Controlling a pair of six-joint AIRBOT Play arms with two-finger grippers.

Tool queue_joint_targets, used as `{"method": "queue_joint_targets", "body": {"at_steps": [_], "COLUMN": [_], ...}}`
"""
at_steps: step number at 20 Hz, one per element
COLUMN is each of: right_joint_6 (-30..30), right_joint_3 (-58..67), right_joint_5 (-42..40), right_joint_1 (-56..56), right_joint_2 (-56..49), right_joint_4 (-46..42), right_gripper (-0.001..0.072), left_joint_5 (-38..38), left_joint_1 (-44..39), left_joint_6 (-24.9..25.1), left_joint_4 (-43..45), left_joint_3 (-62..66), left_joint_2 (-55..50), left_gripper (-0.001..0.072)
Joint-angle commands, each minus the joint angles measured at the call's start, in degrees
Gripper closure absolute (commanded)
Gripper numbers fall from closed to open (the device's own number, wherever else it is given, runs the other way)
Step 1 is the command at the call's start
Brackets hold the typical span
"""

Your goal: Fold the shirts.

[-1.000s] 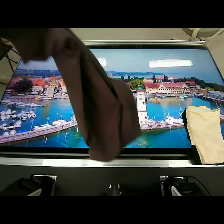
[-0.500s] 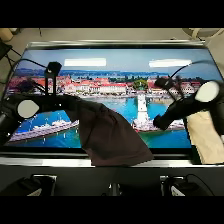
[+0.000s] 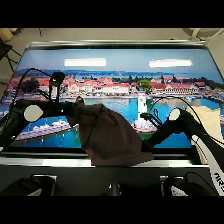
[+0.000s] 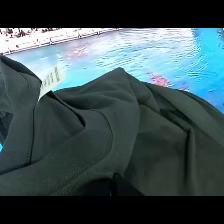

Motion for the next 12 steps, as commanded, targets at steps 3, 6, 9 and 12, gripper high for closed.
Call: {"method": "queue_joint_targets", "body": {"at_steps": [3, 6, 9, 12], "right_joint_6": [0.9, 1.0, 0.9, 2.5], "right_joint_3": [-1.4, -1.2, 2.4, 14.4], "right_joint_5": [-5.1, -8.1, -8.2, -8.9], "right_joint_1": [0.0, 0.0, -0.9, -4.7], "right_joint_2": [-5.2, -5.8, -5.5, -3.3], "right_joint_4": [5.7, 7.9, 6.4, 1.2], "right_gripper": [0.005, 0.0429, 0.0682, 0.0683], "left_joint_5": [1.2, 2.3, 2.3, 0.6], "left_joint_1": [0.0, 0.0, 0.6, 3.5], "left_joint_6": [0.0, 0.0, 3.1, 3.4], "left_joint_4": [0.0, 0.0, 0.1, 0.0], "left_joint_3": [-0.2, -0.2, 0.6, 3.3], "left_joint_2": [0.0, 0.0, 0.1, 1.2], "left_gripper": [0.0686, 0.0686, 0.0686, 0.0686]}}
